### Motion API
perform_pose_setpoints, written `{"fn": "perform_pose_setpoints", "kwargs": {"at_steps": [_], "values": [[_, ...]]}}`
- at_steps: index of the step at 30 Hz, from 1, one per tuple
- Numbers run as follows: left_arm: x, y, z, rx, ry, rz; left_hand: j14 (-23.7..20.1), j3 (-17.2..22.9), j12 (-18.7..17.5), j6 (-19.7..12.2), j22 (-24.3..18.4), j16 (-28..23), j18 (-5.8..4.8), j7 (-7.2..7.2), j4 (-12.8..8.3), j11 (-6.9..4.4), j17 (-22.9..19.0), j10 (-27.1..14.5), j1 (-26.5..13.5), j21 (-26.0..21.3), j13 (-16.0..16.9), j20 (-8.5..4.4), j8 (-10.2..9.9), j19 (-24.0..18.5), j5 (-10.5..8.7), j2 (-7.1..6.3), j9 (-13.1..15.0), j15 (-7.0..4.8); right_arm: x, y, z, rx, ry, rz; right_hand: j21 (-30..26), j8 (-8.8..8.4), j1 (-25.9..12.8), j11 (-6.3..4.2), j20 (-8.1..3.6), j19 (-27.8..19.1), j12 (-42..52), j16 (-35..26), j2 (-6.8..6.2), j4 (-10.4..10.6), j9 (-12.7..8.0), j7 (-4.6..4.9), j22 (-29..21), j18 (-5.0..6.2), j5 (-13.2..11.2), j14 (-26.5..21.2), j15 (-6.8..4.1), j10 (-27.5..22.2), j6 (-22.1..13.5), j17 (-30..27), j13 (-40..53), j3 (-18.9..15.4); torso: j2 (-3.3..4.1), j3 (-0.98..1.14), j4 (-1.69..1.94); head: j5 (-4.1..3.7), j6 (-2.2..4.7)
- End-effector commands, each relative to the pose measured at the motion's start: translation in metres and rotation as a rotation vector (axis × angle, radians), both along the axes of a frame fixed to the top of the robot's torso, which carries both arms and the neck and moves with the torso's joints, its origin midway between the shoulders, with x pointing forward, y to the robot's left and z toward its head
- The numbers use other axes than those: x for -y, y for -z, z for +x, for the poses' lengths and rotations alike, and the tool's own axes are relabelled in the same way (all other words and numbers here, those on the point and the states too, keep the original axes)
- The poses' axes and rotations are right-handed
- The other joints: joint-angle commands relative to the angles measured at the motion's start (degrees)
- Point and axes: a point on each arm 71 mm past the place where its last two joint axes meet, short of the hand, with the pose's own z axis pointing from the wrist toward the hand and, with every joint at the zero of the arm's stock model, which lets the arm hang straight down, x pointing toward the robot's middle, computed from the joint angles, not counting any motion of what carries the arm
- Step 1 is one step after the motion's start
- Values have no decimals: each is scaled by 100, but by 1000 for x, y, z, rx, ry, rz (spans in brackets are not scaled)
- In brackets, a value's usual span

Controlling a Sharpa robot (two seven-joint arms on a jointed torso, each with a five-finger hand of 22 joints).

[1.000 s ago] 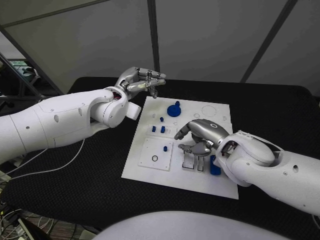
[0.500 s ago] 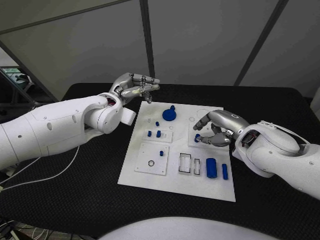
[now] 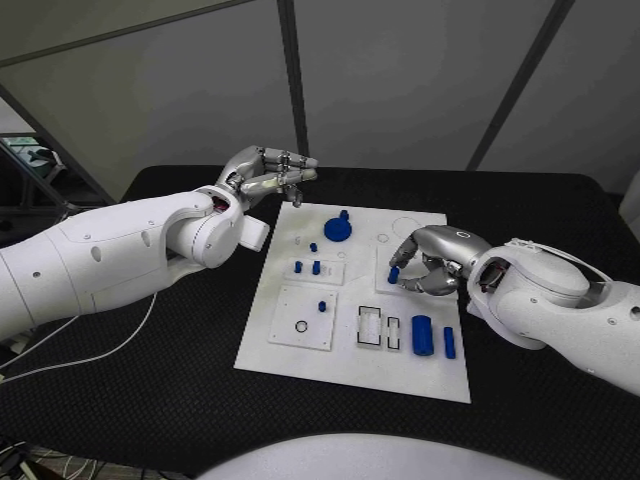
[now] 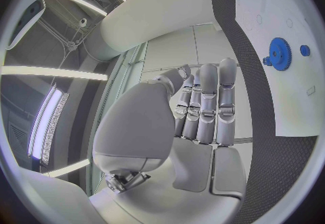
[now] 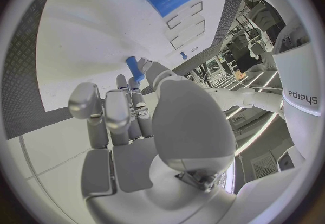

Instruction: Assemble the parts on the task board

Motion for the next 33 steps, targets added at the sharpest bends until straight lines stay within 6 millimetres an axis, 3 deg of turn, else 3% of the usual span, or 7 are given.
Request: {"fn": "perform_pose_setpoints", "kwargs": {"at_steps": [1,17,33], "values": [[1,-1,0,2,11,-8,-43,-2,36,-22,-5,-26,-13,24,-41,3,-6,-27,-30,-24,8,6,-4,-36,-2,37,-8,4,-2,1,1,-5,-10,-37,21,10,19,-24,-33,45,55,6,41,32,6,-9,24,79,21,17,-57,69,43,-1,6,-16,2,-2,4,0,-23],[0,-1,0,2,8,-7,-43,-2,36,-22,-5,-26,-13,24,-41,3,-6,-27,-30,-24,8,6,-4,-36,-2,37,-8,4,-7,1,2,0,-20,-21,318,8,103,-209,-163,380,274,233,126,161,7,-15,428,-15,36,120,-204,827,117,254,-4,253,-10,2,-5,7,-46],[0,-1,0,-1,10,-7,-43,-2,36,-22,-5,-26,-13,24,-41,3,-6,-27,-30,-24,8,6,-4,-36,-2,37,-8,4,-10,3,3,-8,-17,-33,378,101,133,-218,-191,431,189,303,160,206,44,-20,509,-34,-45,133,-219,1023,397,309,-5,386,-8,1,-5,4,-50]]}}
